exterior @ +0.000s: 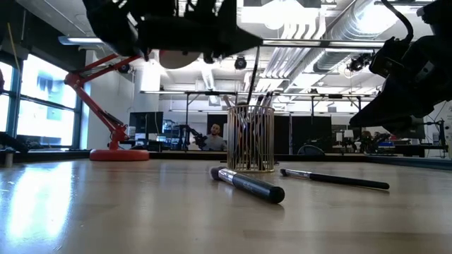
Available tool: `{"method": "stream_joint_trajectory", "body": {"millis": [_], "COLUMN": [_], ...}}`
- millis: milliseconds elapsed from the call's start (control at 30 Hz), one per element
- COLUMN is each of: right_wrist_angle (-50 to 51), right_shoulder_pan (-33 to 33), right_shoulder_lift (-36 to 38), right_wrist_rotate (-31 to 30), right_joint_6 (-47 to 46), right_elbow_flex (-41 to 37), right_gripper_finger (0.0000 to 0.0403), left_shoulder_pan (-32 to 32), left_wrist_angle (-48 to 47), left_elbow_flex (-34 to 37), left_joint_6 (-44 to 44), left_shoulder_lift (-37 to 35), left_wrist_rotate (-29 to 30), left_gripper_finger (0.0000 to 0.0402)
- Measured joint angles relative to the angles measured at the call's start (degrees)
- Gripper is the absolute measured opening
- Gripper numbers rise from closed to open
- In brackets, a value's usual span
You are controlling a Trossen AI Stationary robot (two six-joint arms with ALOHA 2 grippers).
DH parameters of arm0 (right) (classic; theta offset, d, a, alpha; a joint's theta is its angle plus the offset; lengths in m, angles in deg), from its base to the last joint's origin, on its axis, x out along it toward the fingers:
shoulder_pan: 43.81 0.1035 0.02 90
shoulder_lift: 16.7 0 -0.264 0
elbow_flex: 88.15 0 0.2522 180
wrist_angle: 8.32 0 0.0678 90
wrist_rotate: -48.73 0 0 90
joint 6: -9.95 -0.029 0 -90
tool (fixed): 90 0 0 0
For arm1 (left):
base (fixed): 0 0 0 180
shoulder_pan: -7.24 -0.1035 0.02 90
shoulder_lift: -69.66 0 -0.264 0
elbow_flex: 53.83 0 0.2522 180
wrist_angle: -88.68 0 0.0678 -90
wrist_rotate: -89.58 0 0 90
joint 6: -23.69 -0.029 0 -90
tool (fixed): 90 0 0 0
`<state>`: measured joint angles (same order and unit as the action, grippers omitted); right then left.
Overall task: Put items in baskets/containers
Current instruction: Put the eyeshadow brush into the wire organizer
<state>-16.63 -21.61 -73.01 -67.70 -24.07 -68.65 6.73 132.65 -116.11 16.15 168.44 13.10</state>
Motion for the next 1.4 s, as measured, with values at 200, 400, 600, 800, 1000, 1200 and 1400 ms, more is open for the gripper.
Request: {"method": "stream_joint_trajectory", "body": {"millis": [200, 400, 600, 800, 1000, 1200, 1400], "right_wrist_angle": [0.00, 0.00, 0.00, 0.00, 0.20, 0.34, 0.60], "right_shoulder_pan": [-0.01, -0.01, -0.01, -0.02, 0.00, -0.02, -0.02], "right_shoulder_lift": [0.00, 0.00, 0.00, 0.00, 0.00, 0.00, 0.00], "right_wrist_rotate": [0.02, -0.01, -0.11, -0.31, -0.37, -0.27, 0.77], "right_joint_6": [0.00, 0.00, 0.00, -0.01, -0.44, -0.46, -2.62], "right_elbow_flex": [0.00, 0.00, 0.00, 0.00, 0.00, 0.00, -0.01], "right_gripper_finger": [0.0032, 0.0032, 0.0032, 0.0032, 0.0032, 0.0032, 0.0032], "left_shoulder_pan": [0.55, 1.42, 1.25, 1.29, 1.29, 1.74, 5.32], "left_wrist_angle": [-0.84, -2.15, -4.28, -6.43, -6.49, -9.40, -24.82], "left_elbow_flex": [0.00, -0.01, -0.02, -0.02, -0.02, -1.58, -5.41], "left_joint_6": [-0.16, 0.03, 0.47, -0.94, -1.21, -2.54, -4.25], "left_shoulder_lift": [3.14, 4.20, 4.31, 4.31, 4.31, -0.18, -10.22], "left_wrist_rotate": [-0.77, -1.10, -1.12, -4.04, -3.53, 3.65, 13.16], "left_gripper_finger": [0.0000, 0.0001, 0.0009, 0.0047, 0.0123, 0.0176, 0.0181]}}
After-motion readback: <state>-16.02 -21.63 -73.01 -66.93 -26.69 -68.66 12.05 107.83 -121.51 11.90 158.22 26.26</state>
